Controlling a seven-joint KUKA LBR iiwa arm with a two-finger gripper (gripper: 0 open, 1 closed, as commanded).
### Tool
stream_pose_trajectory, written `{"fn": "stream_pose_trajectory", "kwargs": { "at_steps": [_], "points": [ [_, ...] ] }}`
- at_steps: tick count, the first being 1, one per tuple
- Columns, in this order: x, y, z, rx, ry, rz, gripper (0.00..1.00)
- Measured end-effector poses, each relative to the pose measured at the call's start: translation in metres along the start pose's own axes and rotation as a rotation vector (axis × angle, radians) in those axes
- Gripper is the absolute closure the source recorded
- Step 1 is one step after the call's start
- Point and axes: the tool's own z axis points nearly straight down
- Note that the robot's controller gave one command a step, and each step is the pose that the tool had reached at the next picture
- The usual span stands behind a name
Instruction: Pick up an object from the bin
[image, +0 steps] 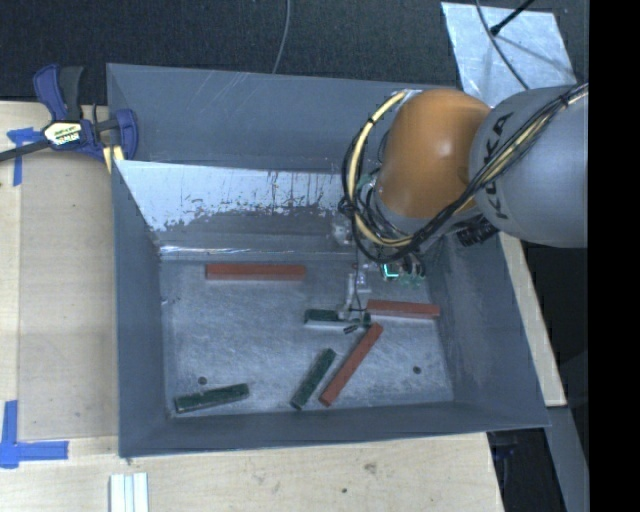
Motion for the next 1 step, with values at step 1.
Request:
{"fn": "stream_pose_trajectory", "kwargs": {
  "at_steps": [1],
  "points": [
    [-0.0011,-0.0001,-0.0016,0.0,-0.004,0.0,0.0]
  ]
}}
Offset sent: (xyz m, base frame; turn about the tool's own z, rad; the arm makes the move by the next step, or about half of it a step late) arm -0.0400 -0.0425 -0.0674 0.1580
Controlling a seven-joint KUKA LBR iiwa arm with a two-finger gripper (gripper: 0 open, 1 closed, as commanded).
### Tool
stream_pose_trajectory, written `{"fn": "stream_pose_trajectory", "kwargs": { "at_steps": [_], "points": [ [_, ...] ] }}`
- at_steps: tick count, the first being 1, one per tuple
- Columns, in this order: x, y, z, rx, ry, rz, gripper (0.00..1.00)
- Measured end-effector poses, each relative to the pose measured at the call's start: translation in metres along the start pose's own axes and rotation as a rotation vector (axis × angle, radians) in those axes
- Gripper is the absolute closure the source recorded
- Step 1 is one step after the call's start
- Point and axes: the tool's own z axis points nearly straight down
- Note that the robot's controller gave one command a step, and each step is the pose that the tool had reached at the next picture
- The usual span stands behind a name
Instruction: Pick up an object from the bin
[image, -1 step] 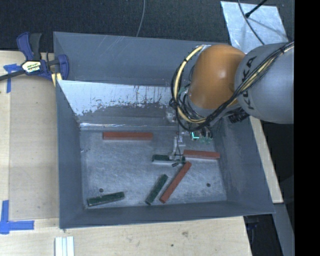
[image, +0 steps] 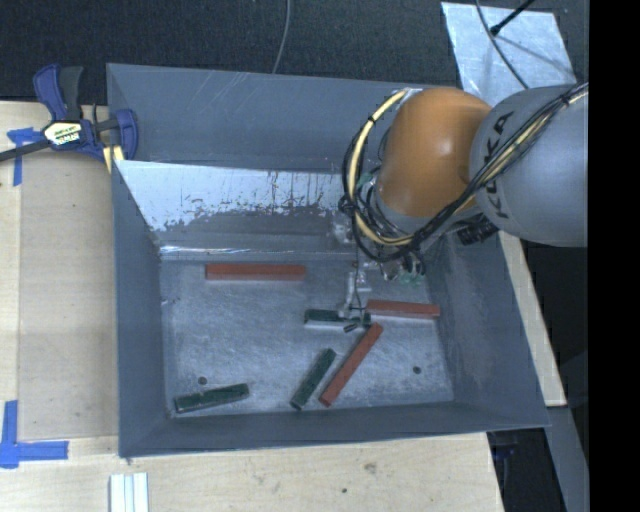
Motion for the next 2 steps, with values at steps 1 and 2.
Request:
{"fn": "stream_pose_trajectory", "kwargs": {
  "at_steps": [1,2],
  "points": [
    [0.013,-0.014,0.023,-0.002,-0.008,0.057,0.0],
    [0.001,-0.008,0.077,0.0,-0.002,0.325,1.0]
  ]
}}
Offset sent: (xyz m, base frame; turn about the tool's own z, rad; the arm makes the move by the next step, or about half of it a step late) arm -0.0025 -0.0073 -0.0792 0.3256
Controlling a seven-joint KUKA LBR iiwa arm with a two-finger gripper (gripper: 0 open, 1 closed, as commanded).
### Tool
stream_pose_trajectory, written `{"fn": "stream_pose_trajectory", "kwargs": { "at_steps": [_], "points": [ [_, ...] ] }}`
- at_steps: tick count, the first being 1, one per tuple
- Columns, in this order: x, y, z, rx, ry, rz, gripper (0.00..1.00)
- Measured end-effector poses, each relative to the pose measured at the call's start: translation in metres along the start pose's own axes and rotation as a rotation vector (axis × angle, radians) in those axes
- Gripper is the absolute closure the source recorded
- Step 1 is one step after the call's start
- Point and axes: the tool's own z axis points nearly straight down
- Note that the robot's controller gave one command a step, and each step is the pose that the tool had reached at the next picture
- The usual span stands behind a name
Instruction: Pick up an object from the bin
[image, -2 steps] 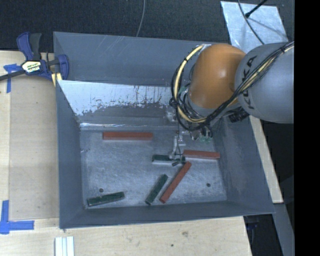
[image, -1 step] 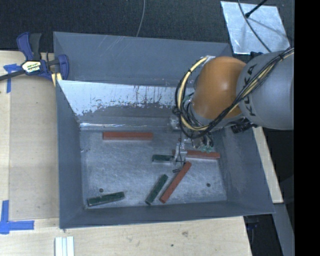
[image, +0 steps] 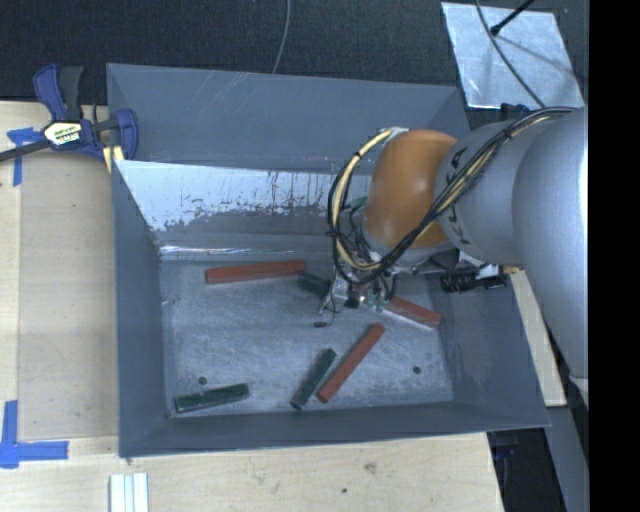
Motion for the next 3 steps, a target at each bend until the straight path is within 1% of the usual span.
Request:
{"fn": "stream_pose_trajectory", "kwargs": {
  "at_steps": [1,2,3],
  "points": [
    [0.0,0.0,0.0,0.0,0.0,0.0,1.0],
    [0.007,-0.01,-0.054,0.003,0.009,-0.009,1.0],
    [0.018,-0.026,-0.184,0.001,0.002,0.024,1.0]
  ]
}}
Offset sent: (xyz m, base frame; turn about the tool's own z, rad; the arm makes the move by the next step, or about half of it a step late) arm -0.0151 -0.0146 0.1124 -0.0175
